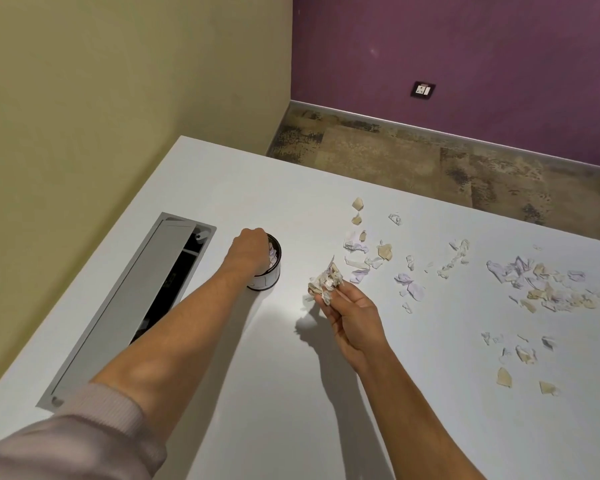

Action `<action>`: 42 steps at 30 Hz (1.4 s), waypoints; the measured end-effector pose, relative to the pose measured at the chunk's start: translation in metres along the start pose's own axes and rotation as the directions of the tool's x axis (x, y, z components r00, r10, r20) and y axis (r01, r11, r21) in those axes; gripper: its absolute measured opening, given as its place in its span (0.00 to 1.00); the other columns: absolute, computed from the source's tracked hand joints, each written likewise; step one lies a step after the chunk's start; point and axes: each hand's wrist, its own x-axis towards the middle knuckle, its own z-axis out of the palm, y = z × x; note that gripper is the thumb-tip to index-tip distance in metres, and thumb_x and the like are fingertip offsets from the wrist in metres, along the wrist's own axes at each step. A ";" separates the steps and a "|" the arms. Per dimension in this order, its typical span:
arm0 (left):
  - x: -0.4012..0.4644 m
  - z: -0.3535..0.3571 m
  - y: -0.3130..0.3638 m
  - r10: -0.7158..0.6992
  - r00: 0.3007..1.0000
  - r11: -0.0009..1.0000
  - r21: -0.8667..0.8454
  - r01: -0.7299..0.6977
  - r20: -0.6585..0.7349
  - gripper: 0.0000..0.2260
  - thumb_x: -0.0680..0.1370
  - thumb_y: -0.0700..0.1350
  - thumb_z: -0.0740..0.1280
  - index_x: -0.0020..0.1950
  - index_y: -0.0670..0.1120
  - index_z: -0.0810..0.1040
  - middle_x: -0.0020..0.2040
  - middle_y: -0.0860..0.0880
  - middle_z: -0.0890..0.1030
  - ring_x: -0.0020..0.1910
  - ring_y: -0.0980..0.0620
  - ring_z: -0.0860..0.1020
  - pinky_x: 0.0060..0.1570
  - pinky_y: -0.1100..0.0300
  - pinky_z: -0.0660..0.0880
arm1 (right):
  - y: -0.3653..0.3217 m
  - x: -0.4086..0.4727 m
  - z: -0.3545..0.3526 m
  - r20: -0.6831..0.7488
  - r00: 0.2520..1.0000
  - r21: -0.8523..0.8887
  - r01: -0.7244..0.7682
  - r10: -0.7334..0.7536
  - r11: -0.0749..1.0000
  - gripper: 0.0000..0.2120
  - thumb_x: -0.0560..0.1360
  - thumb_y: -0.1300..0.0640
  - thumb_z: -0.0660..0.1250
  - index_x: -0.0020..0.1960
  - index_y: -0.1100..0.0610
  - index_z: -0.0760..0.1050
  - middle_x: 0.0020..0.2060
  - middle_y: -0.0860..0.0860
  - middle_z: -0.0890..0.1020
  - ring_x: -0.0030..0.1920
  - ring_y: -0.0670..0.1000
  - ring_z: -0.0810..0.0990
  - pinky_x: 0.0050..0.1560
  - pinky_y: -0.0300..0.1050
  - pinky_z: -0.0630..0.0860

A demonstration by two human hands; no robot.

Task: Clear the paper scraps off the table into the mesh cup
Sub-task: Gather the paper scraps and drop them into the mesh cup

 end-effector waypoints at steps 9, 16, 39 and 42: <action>-0.014 -0.022 -0.005 0.036 0.999 0.994 -0.103 -0.040 -0.034 0.11 0.74 0.42 0.71 0.56 0.48 0.82 0.59 0.43 0.79 0.57 0.41 0.77 0.56 0.50 0.77 | 0.008 -0.010 -0.004 0.002 1.000 -0.037 -0.022 0.022 0.999 0.10 0.76 0.72 0.63 0.52 0.63 0.80 0.46 0.57 0.86 0.45 0.51 0.86 0.41 0.35 0.79; -0.019 -0.032 -0.001 0.007 0.990 0.995 -0.100 -0.022 -0.144 0.13 0.67 0.34 0.75 0.50 0.42 0.81 0.52 0.43 0.80 0.53 0.41 0.78 0.49 0.51 0.78 | 0.011 -0.008 -0.012 -0.008 1.000 -0.028 -0.024 0.024 0.999 0.11 0.76 0.73 0.63 0.50 0.63 0.81 0.46 0.58 0.86 0.44 0.51 0.86 0.40 0.35 0.79; -0.101 0.076 -0.032 -0.209 0.692 0.810 -0.519 -0.273 -0.691 0.06 0.79 0.38 0.65 0.54 0.42 0.80 0.54 0.46 0.78 0.56 0.46 0.73 0.58 0.61 0.66 | 0.016 -0.002 0.025 0.047 0.998 -0.054 -0.043 0.045 0.998 0.09 0.75 0.72 0.65 0.50 0.63 0.80 0.45 0.57 0.86 0.45 0.52 0.86 0.42 0.36 0.80; -0.114 0.126 -0.047 -0.096 0.763 0.865 -0.433 -0.254 -0.639 0.09 0.79 0.42 0.64 0.57 0.41 0.79 0.57 0.45 0.79 0.58 0.42 0.75 0.60 0.50 0.71 | 0.015 0.001 0.034 0.070 0.997 -0.103 -0.022 0.029 0.994 0.09 0.74 0.71 0.67 0.49 0.61 0.80 0.43 0.55 0.86 0.43 0.50 0.86 0.41 0.36 0.80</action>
